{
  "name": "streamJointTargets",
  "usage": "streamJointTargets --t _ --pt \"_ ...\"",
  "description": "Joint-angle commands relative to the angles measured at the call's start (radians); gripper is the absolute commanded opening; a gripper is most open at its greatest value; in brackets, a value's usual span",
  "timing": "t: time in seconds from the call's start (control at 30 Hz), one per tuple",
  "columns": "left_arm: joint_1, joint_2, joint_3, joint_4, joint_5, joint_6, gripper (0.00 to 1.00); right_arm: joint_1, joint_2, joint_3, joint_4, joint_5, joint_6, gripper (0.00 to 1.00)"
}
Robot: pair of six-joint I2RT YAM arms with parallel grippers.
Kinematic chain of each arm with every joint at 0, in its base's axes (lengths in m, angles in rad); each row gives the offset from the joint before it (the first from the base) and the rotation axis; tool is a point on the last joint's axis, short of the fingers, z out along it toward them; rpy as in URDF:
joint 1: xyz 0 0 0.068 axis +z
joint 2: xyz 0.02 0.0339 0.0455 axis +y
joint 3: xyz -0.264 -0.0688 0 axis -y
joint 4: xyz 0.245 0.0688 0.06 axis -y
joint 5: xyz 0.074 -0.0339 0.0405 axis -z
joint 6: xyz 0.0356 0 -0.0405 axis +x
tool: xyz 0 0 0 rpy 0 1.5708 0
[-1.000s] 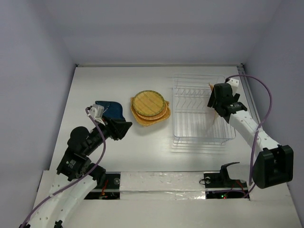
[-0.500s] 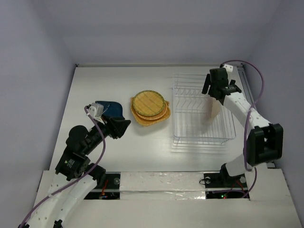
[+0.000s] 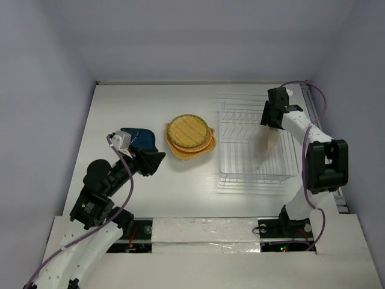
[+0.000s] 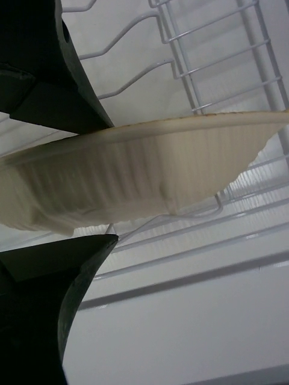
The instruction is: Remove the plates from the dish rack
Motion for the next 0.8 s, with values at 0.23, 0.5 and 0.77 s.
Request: streamJointTargets --t 0.23,0.5,0.77 --pt "-0.006 -0.012 0.002 0.035 0.01 0.008 0.42 -0.049 0.04 0.041 0.036 0.061 -0.084 0.31" --pt "-0.006 -0.01 0.002 0.035 0.01 0.007 0.42 -0.049 -0.002 0.075 0.044 0.066 -0.14 0.36" --pt "-0.006 -0.01 0.002 0.035 0.005 0.004 0.42 -0.049 -0.015 0.092 -0.002 0.053 -0.124 0.74"
